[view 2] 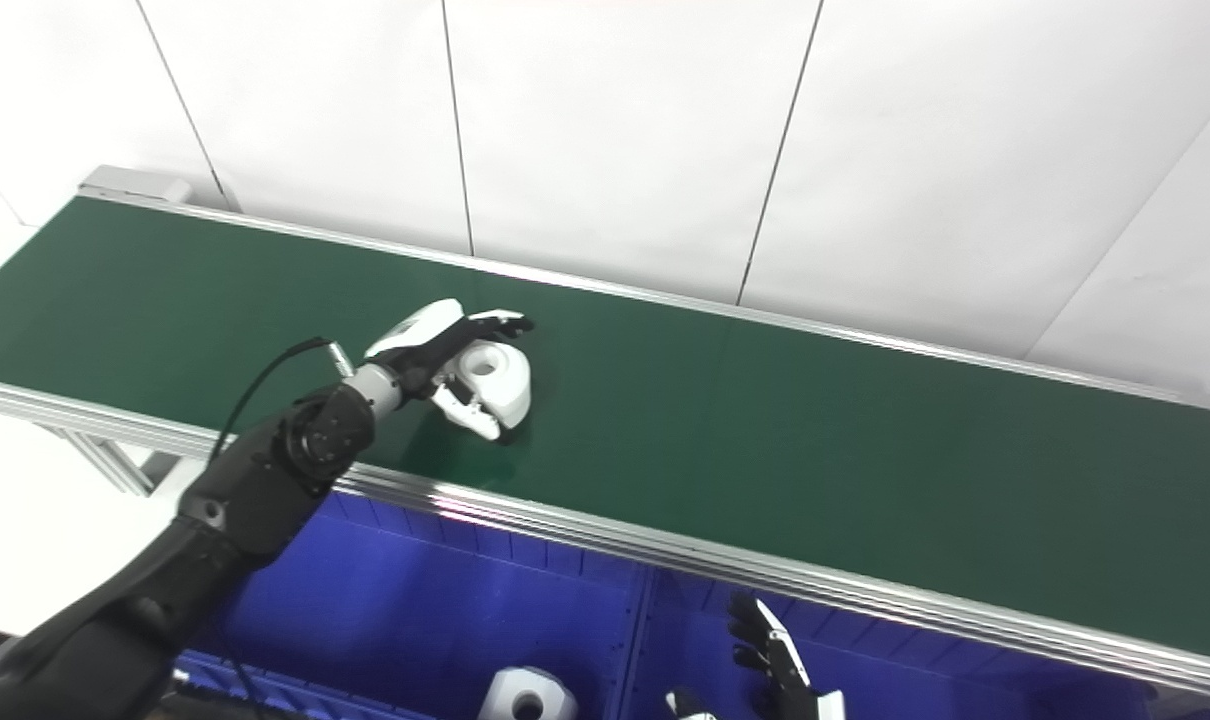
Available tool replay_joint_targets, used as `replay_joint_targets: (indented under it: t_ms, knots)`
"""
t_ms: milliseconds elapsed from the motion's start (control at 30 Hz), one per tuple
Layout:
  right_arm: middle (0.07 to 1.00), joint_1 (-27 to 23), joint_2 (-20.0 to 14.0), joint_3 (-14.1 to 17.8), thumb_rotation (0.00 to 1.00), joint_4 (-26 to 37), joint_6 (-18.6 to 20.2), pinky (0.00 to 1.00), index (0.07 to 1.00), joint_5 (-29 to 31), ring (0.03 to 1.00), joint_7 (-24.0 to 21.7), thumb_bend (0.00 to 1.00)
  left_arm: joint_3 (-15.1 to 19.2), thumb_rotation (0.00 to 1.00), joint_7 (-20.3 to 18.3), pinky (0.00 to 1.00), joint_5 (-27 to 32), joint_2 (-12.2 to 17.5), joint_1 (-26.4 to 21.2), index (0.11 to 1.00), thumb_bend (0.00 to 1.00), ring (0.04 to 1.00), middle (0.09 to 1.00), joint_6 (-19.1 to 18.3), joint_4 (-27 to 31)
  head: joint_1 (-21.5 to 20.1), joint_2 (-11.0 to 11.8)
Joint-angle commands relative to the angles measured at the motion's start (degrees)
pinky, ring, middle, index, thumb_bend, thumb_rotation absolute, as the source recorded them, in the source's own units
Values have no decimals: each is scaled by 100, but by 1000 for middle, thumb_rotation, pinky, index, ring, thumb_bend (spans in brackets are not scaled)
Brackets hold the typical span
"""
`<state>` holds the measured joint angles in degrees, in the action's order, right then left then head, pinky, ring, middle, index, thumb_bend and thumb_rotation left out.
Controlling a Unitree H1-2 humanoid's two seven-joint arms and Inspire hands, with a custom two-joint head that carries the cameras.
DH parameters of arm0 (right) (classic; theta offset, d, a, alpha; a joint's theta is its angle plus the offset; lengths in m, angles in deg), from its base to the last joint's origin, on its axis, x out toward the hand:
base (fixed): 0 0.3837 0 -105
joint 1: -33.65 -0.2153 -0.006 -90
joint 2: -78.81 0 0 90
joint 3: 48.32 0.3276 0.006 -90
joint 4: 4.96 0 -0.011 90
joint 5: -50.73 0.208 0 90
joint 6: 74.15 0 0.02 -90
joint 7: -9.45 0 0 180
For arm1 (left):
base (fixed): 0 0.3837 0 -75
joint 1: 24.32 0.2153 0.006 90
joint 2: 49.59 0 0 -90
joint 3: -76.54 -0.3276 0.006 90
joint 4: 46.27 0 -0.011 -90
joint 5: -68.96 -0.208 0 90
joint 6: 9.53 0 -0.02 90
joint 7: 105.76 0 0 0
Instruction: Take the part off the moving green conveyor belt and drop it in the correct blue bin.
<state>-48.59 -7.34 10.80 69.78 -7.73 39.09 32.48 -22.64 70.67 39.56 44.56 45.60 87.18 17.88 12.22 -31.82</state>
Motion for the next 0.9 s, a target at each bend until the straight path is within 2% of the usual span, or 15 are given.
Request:
replay_joint_targets:
  t_ms: [0,67,100,167,200,333,533,667,833,867]
  knots:
    - [825,-4,27,15,588,194,-334,725,840,-31,798,26,737,23,0,662,571,-51,-108,-240,599,585,624,600,482,-114,-1,-8]
    - [826,3,31,33,591,200,-334,728,841,-29,800,2,735,30,0,991,506,-95,-248,-231,520,530,556,514,588,-221,-1,-8]
    - [827,6,33,41,592,203,-334,729,841,-18,801,-14,737,40,0,1135,493,-99,-321,-224,511,523,544,502,641,-252,-1,-8]
    - [826,2,34,41,588,200,-334,727,841,-51,799,4,729,41,0,1340,478,-116,-426,-222,519,502,446,504,715,-301,-12,-13]
    - [826,5,38,44,589,206,-334,727,840,-30,799,-7,728,37,0,1380,477,-109,-463,-227,521,500,435,505,729,-313,-3,-13]
    - [825,18,64,72,605,200,-334,730,839,-43,801,-27,735,-37,0,1361,473,-163,-458,-237,515,498,425,505,727,-270,1,-14]
    - [828,27,76,71,588,219,-333,728,839,-85,800,-55,708,-126,0,1281,466,-257,-192,-152,527,497,416,507,877,-12,-22,-38]
    - [828,10,81,47,591,187,-333,725,839,-168,797,23,708,-43,0,1156,463,-85,-4,61,518,498,422,510,967,503,-75,-106]
    - [832,101,119,143,624,333,-331,726,844,-279,799,-90,714,196,0,812,471,328,146,506,514,499,432,506,838,1581,-260,-350]
    - [832,119,134,159,626,367,-332,726,844,-305,799,-98,715,266,0,742,473,428,176,679,513,499,434,506,830,1885,-351,-454]
